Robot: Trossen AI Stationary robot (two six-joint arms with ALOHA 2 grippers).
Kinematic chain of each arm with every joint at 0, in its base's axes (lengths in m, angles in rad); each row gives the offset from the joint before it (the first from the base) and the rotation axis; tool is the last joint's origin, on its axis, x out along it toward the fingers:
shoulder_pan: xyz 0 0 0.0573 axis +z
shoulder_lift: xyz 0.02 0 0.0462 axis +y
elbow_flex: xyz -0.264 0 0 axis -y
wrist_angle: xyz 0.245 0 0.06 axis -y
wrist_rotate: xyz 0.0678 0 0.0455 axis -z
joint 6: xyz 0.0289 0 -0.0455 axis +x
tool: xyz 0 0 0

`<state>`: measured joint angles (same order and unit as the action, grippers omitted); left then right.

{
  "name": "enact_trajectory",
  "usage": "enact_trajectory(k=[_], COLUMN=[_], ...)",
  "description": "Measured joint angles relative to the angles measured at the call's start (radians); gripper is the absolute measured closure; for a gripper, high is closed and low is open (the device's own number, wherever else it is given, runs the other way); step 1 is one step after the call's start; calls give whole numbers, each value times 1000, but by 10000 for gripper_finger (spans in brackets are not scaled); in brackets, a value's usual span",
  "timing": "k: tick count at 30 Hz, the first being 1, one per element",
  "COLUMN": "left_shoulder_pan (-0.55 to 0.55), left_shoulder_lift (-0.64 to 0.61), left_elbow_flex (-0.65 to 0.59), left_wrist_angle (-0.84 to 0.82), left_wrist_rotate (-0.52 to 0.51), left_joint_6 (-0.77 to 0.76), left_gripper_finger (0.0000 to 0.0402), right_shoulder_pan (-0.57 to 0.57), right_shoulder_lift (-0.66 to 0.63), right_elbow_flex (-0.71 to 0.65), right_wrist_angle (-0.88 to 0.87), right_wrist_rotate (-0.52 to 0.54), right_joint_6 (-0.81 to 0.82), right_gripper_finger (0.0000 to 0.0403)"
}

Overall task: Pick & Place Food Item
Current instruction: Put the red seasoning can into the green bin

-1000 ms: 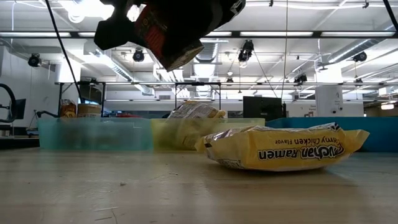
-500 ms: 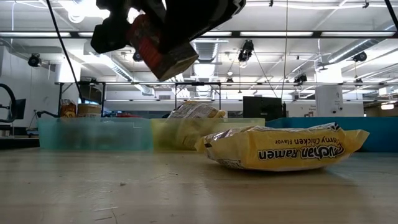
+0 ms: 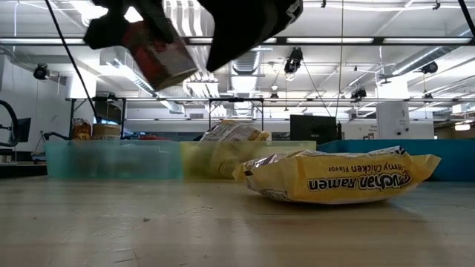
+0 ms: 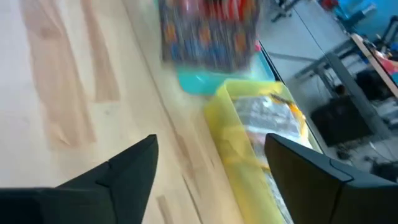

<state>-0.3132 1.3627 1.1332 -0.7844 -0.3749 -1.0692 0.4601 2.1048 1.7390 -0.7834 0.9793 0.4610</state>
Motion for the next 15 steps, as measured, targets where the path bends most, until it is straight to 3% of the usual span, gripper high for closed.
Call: enact_trajectory(k=[8,15], left_shoulder_pan=[117,306], left_shoulder_lift=[-85,-69], left_elbow_flex=[-15,-15], left_wrist_angle=[-139,-144], left_wrist_rotate=[-3,70], left_joint_6=[6,149], left_gripper_finger=[191,191], right_shoulder_pan=[1,36], right_shoulder_lift=[-28,-91], right_elbow_flex=[-1,-1], right_wrist_angle=[-165,-288], right_wrist_rotate=[-64,-121], right_joint_6=[191,294], right_gripper_finger=[187,300])
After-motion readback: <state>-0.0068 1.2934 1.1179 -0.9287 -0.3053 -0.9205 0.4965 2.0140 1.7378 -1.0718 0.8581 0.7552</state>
